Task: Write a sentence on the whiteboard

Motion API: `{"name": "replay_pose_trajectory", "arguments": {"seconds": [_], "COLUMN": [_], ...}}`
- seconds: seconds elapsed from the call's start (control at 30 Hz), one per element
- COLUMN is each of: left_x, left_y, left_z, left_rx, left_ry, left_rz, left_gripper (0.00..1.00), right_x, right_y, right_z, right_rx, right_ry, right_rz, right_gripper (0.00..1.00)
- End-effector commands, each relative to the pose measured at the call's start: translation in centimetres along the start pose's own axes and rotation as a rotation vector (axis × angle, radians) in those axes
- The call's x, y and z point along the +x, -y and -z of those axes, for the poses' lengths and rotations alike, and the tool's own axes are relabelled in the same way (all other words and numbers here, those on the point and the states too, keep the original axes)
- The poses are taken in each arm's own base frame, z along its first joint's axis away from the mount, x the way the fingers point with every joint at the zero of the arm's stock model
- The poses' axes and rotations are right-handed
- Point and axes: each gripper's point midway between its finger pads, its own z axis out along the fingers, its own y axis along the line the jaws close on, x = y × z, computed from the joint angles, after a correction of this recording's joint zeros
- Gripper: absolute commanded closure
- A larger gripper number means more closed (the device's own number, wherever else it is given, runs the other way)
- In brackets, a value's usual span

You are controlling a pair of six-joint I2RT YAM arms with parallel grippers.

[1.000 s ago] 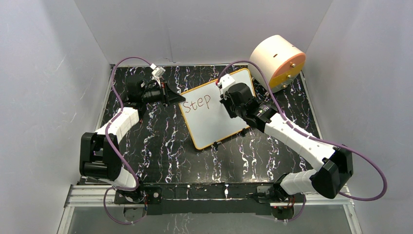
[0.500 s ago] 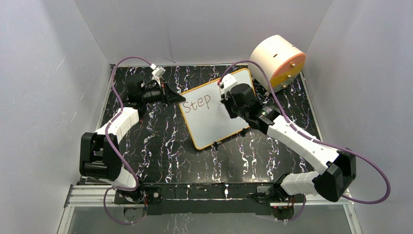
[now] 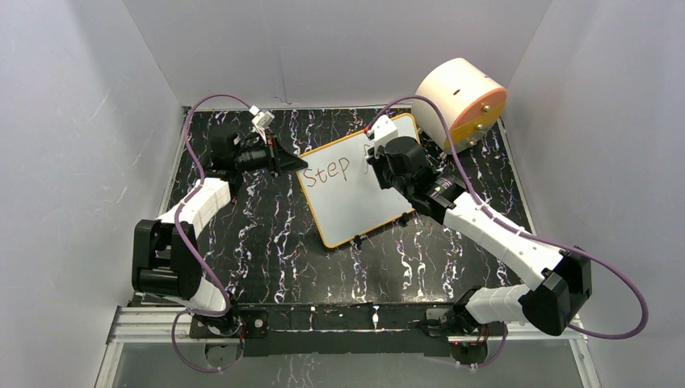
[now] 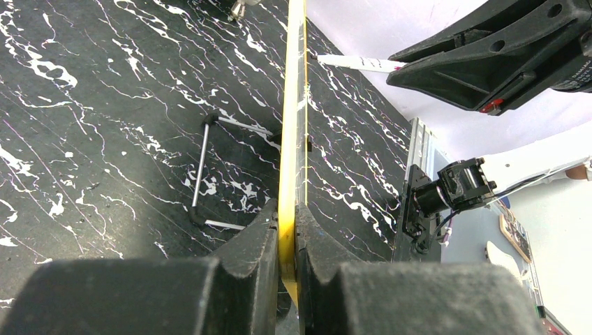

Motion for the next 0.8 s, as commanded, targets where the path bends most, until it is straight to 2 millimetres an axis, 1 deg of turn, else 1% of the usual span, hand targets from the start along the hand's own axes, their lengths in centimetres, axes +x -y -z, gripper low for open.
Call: {"name": "replay_pose_trajectory", "arguments": {"seconds": [0.0,0.43,0.77], "left_x": [5.3,5.4,5.4], "left_y": [-2.0,-2.0,-2.0], "left_z": [-0.9,-0.9,-0.9], "left_rx": [-0.062,-0.062,-0.063], "left_ry": [-0.120,-0.121,-0.122], "left_rz": [0.120,0.122,0.119], "left_gripper": [1.00,1.00,1.00], "right_x": [-1.8,-1.1,-0.9], "right_y": [-0.1,-0.1,1.3], "right_z": [-0.5,-1.3,-0.9], "right_rx": [0.001,0.012,0.076], "right_ry": [0.070,0.045,0.036], "right_rz": [-0.028,-0.014,-0.002], "right_gripper": [1.00,1.00,1.00]}}
